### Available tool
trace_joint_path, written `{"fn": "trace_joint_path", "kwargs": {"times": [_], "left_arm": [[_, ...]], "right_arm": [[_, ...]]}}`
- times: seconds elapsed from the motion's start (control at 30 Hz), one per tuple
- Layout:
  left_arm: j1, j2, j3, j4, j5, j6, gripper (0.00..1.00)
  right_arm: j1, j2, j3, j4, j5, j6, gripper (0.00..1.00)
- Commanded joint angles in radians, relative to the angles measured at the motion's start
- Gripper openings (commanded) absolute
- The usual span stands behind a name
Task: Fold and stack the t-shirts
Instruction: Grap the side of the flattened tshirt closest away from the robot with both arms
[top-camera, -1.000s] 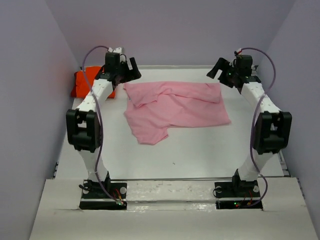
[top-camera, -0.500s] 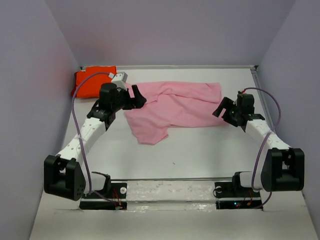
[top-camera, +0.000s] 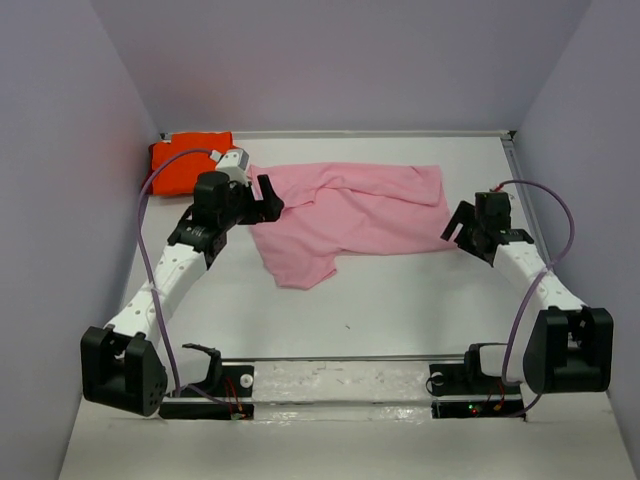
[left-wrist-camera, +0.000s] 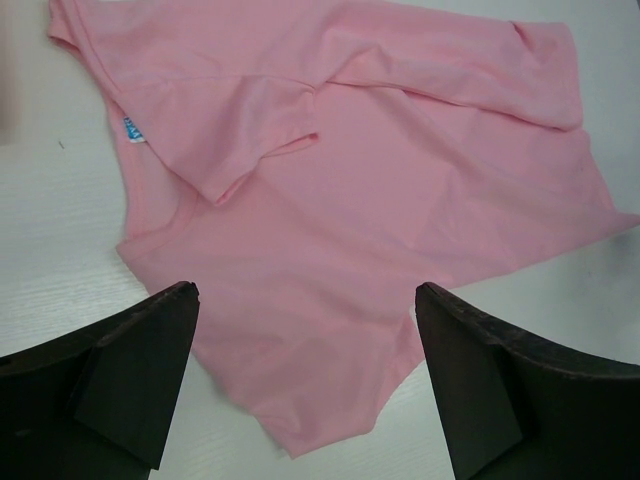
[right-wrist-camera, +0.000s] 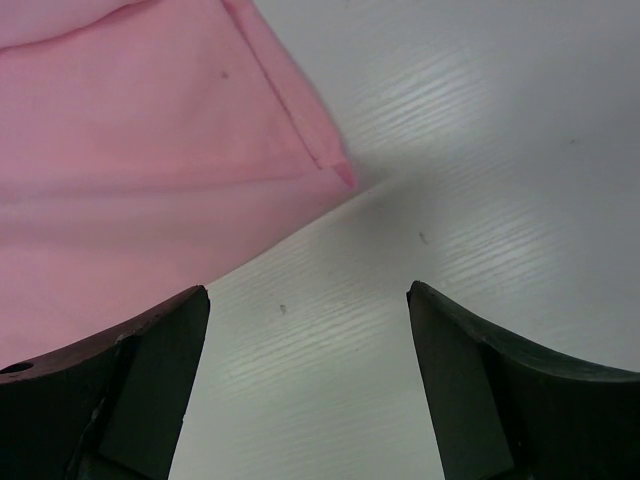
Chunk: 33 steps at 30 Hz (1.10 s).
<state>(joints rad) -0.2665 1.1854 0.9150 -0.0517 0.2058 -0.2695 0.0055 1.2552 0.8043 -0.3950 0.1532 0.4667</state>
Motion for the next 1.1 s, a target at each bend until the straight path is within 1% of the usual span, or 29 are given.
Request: {"fn": "trace_joint_path", "kwargs": {"times": [0.0, 0.1, 0.13, 0.43, 0.8, 0.83, 0.87, 0.9, 0.93, 1.0, 1.03, 1.07], "left_arm": [[0.003, 0.014, 0.033, -0.014, -0.010, 0.015, 0.99], [0.006, 0.010, 0.033, -0.005, 0.007, 0.012, 0.99], [0.007, 0.006, 0.032, -0.004, 0.010, 0.010, 0.99], [0.006, -0.010, 0.021, 0.015, 0.050, 0.001, 0.99], [0.006, -0.003, 0.019, 0.019, 0.067, 0.000, 0.99], [0.007, -0.001, 0.018, 0.019, 0.064, 0.001, 0.99], [0.006, -0.003, 0.018, 0.019, 0.061, 0.001, 0.99], [0.006, -0.003, 0.018, 0.018, 0.058, 0.003, 0.99], [0.006, -0.003, 0.018, 0.016, 0.055, 0.004, 0.99], [0.006, 0.000, 0.018, 0.015, 0.050, 0.006, 0.99], [0.006, 0.005, 0.018, 0.015, 0.050, 0.006, 0.99], [0.007, 0.008, 0.019, 0.012, 0.049, 0.009, 0.99]], "right_arm": [[-0.009, 0.012, 0.029, -0.044, 0.134, 0.006, 0.85], [-0.009, 0.044, 0.035, -0.042, 0.143, 0.035, 0.85], [-0.009, 0.077, 0.041, -0.041, 0.138, 0.042, 0.85], [-0.009, 0.257, 0.128, 0.012, 0.071, 0.112, 0.81], [-0.009, 0.352, 0.214, 0.010, 0.097, 0.075, 0.79], [-0.009, 0.363, 0.217, 0.016, 0.095, 0.072, 0.74], [-0.009, 0.366, 0.213, 0.021, 0.092, 0.072, 0.72], [-0.009, 0.368, 0.210, 0.024, 0.088, 0.067, 0.62], [-0.009, 0.366, 0.205, 0.028, 0.085, 0.064, 0.56], [-0.009, 0.357, 0.182, 0.047, 0.086, 0.059, 0.49], [-0.009, 0.355, 0.177, 0.048, 0.091, 0.055, 0.40], [-0.009, 0.355, 0.174, 0.050, 0.092, 0.052, 0.36]]}}
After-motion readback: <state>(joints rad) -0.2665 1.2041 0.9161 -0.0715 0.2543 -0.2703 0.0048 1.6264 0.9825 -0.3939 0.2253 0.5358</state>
